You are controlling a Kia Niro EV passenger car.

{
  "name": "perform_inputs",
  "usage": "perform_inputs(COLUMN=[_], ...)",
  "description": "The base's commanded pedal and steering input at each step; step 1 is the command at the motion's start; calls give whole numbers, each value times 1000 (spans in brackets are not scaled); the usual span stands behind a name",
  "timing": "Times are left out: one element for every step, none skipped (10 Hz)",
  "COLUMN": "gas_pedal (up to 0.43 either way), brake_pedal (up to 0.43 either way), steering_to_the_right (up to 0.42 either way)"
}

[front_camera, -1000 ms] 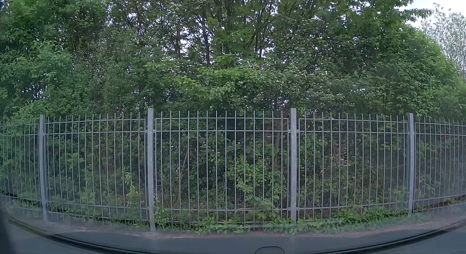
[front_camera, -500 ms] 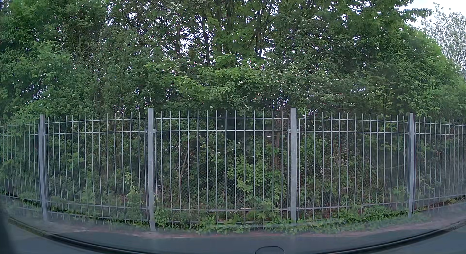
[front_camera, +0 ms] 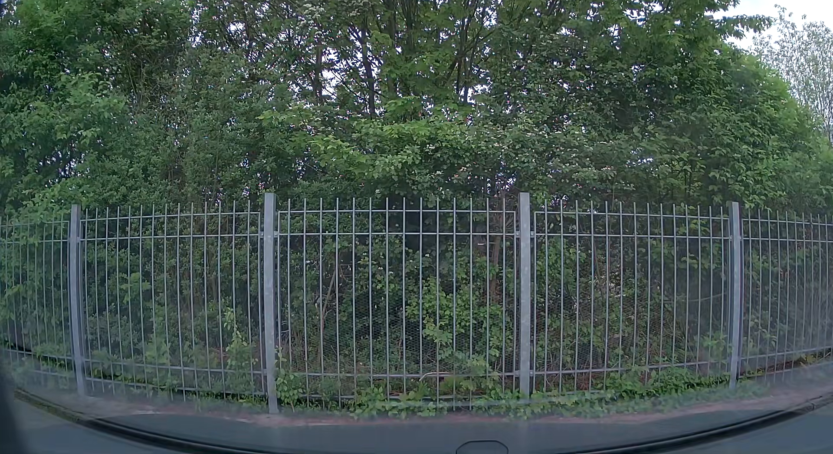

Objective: Follow the waypoints while adhering to traffic rules and regulations

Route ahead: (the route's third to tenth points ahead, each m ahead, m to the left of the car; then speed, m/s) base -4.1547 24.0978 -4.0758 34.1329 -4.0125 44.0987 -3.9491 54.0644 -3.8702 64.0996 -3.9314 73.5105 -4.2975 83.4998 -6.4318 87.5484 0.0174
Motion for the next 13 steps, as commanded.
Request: perform_inputs(gas_pedal=[0, 0, 0, 0, 0, 0, 0, 0, 0, 0, 0, 0, 8], brake_pedal=[280, 268, 262, 232, 110, 0, 0, 0, 0, 0, 0, 0, 0], steering_to_the_right=[-713, -720, -736, -751, -757, -760, -766, -775, -784, -794, -799, -801, -800])
